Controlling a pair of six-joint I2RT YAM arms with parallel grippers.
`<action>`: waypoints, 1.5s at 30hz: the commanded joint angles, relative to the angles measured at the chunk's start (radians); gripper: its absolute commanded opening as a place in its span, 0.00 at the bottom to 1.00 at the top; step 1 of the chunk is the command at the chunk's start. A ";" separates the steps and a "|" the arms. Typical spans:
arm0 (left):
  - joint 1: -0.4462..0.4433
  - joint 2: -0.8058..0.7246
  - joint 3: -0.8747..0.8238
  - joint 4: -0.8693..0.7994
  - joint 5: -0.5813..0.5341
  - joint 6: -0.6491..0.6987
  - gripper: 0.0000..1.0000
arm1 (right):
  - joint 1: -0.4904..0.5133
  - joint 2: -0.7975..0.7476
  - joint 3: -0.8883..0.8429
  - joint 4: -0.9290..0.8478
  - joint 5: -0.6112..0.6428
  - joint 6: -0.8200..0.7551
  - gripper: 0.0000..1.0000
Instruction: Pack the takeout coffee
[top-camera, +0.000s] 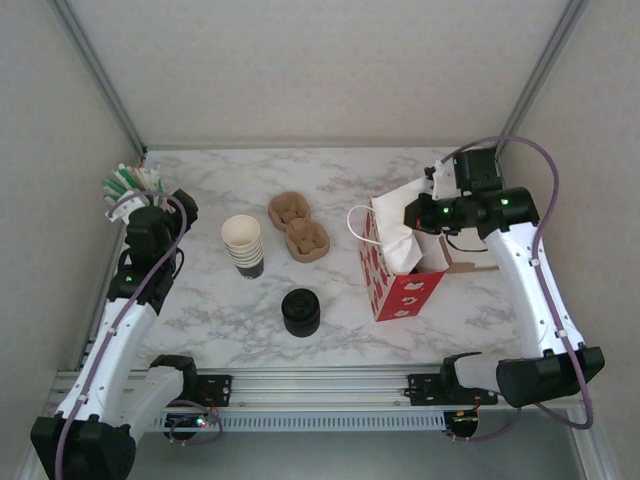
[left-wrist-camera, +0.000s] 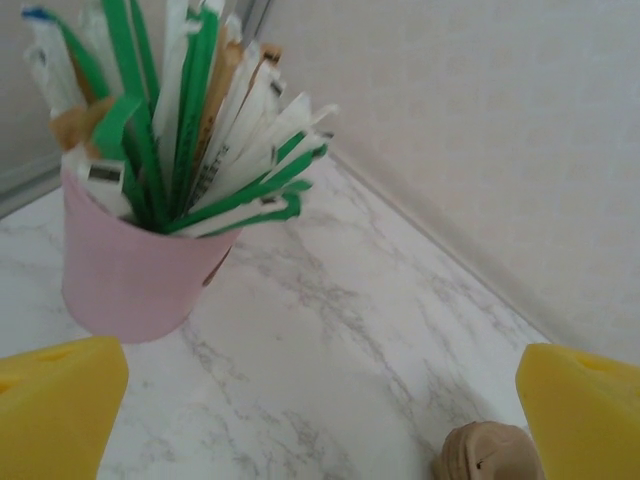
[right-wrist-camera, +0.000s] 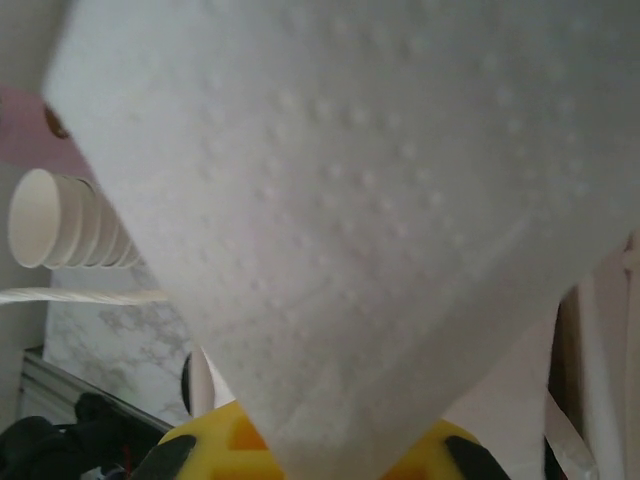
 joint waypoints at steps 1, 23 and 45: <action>0.028 -0.029 -0.063 0.003 0.003 -0.054 1.00 | 0.049 0.003 -0.019 -0.036 0.122 -0.001 0.00; 0.055 -0.071 -0.285 0.185 -0.048 0.004 1.00 | 0.207 0.027 0.036 -0.143 0.327 0.036 0.28; 0.078 -0.039 -0.379 0.348 -0.091 0.065 1.00 | 0.235 0.125 0.221 -0.100 0.584 0.058 0.36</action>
